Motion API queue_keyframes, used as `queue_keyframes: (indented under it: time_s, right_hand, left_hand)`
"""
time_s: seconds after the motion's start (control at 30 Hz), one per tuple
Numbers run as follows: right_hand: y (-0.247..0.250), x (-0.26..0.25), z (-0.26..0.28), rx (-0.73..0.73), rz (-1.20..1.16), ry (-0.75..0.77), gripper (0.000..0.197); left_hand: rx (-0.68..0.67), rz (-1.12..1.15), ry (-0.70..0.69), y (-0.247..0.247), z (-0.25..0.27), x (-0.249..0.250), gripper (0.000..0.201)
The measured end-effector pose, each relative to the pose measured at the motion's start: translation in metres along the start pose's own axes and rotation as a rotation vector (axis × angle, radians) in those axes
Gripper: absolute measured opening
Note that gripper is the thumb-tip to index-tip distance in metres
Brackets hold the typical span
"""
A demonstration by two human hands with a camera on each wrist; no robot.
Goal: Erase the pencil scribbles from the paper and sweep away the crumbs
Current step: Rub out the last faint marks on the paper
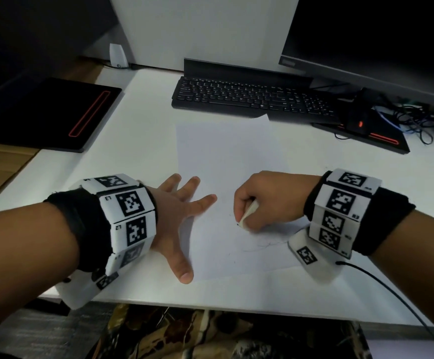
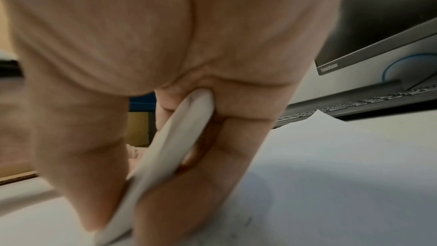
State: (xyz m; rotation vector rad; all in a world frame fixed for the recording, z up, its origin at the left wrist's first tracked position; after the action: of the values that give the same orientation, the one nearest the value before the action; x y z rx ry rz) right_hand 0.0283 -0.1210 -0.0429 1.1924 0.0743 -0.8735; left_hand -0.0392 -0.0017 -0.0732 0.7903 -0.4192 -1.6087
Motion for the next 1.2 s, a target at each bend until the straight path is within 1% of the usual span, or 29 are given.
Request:
queue_keyframes:
  time_s: [0.1,0.2,0.3,0.4,0.43,0.57,0.6,0.7,0.73,0.77,0.87,0.9,1.0,1.03,1.07,1.13,1.2]
  right_hand:
    - [0.0,0.003,0.0,0.007,0.004,-0.021,0.012]
    - [0.003,0.003,0.002,0.031,0.011,-0.029,0.012]
    - [-0.002,-0.009,0.011,0.067,0.021,0.002,0.011]
    - [-0.024,-0.035,0.017,-0.007,0.035,0.137,0.014]
    - [-0.024,-0.037,0.018,-0.021,0.028,0.15,0.013]
    - [-0.001,-0.012,0.016,0.057,0.03,0.034,0.011]
    - [-0.003,-0.014,0.016,0.05,0.025,0.042,0.011]
    - [-0.026,-0.036,0.019,-0.065,0.014,0.151,0.01]
    - [-0.027,-0.036,0.019,-0.08,0.002,0.158,0.008]
    - [-0.02,-0.03,0.018,-0.06,0.007,0.137,0.007]
    - [0.002,-0.002,0.017,0.051,-0.004,0.019,0.01]
    - [0.0,-0.004,0.018,0.05,-0.007,0.023,0.011]
    - [-0.022,-0.027,0.018,-0.061,0.013,0.139,0.012]
    - [-0.023,-0.03,0.019,-0.078,0.011,0.152,0.012]
    - [-0.017,-0.025,0.019,-0.063,0.016,0.13,0.011]
    - [-0.001,-0.01,0.021,0.015,0.018,0.051,0.009]
    - [-0.001,-0.009,0.021,0.035,0.032,0.042,0.011]
  left_hand:
    - [0.09,-0.027,-0.031,0.013,0.001,0.014,0.137]
    - [0.141,0.065,-0.1,0.027,-0.001,0.036,0.128]
    - [0.14,0.095,-0.127,0.03,-0.006,0.048,0.122]
    - [0.139,0.064,-0.12,0.029,-0.006,0.048,0.125]
    - [0.136,0.059,-0.119,0.028,-0.005,0.048,0.126]
    - [0.123,0.061,-0.104,0.028,-0.005,0.049,0.127]
    - [0.121,0.059,-0.099,0.028,-0.005,0.049,0.127]
    - [0.125,0.038,-0.091,0.029,-0.005,0.049,0.129]
    - [0.125,0.037,-0.089,0.029,-0.005,0.049,0.129]
    - [0.122,0.04,-0.087,0.029,-0.004,0.049,0.128]
    - [0.109,0.052,-0.074,0.029,-0.004,0.048,0.128]
    - [0.11,0.049,-0.075,0.029,-0.005,0.048,0.128]
    - [0.12,0.038,-0.085,0.029,-0.006,0.048,0.13]
    - [0.12,0.04,-0.083,0.029,-0.006,0.048,0.13]
    - [0.117,0.045,-0.077,0.029,-0.005,0.048,0.13]
    - [0.106,0.059,-0.067,0.029,-0.004,0.047,0.128]
    - [0.101,0.068,-0.069,0.03,-0.003,0.047,0.128]
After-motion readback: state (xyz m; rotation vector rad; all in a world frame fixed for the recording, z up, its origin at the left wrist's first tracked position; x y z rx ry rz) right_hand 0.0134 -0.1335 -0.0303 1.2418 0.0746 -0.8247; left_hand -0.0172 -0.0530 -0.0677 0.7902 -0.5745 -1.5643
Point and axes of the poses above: each hand's wrist, its own z-axis away from the middle knuckle, its own y-axis out of the back of the hand, x = y × z, the point moved 9 cm from there along -z, towards the middle knuckle, and after that the axes turned 13 degrees about y, right-handed, at the moved point
